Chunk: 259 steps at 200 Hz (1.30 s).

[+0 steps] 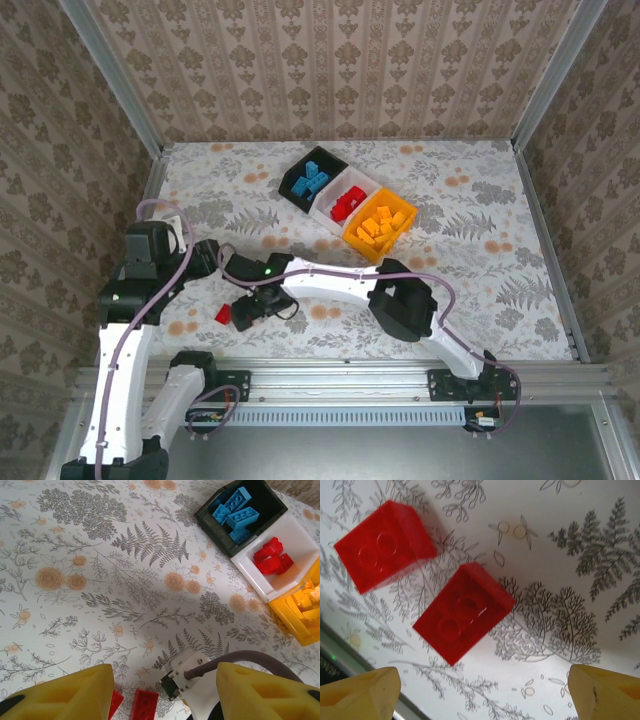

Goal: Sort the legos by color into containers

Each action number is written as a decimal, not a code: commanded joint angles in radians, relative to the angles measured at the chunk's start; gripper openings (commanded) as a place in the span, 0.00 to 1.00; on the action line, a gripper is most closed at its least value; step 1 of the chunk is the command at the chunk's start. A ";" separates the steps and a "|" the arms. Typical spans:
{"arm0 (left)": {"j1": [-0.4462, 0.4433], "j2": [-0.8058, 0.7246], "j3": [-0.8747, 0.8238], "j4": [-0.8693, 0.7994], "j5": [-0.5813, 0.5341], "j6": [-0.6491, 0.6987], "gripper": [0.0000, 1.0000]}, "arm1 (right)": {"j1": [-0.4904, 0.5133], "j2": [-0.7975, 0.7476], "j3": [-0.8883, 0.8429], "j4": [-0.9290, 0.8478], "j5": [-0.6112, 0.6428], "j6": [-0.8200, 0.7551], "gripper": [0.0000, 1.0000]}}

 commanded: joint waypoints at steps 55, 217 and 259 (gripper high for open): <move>0.017 -0.032 -0.006 -0.051 -0.075 0.007 0.59 | 0.031 0.130 0.136 -0.039 0.154 0.062 0.82; 0.029 0.015 -0.054 0.023 0.048 0.001 0.61 | -0.055 -0.138 -0.303 0.098 0.220 0.087 0.45; 0.018 0.054 -0.087 0.074 0.124 -0.033 0.62 | -0.117 -0.317 -0.556 0.180 0.225 0.117 0.43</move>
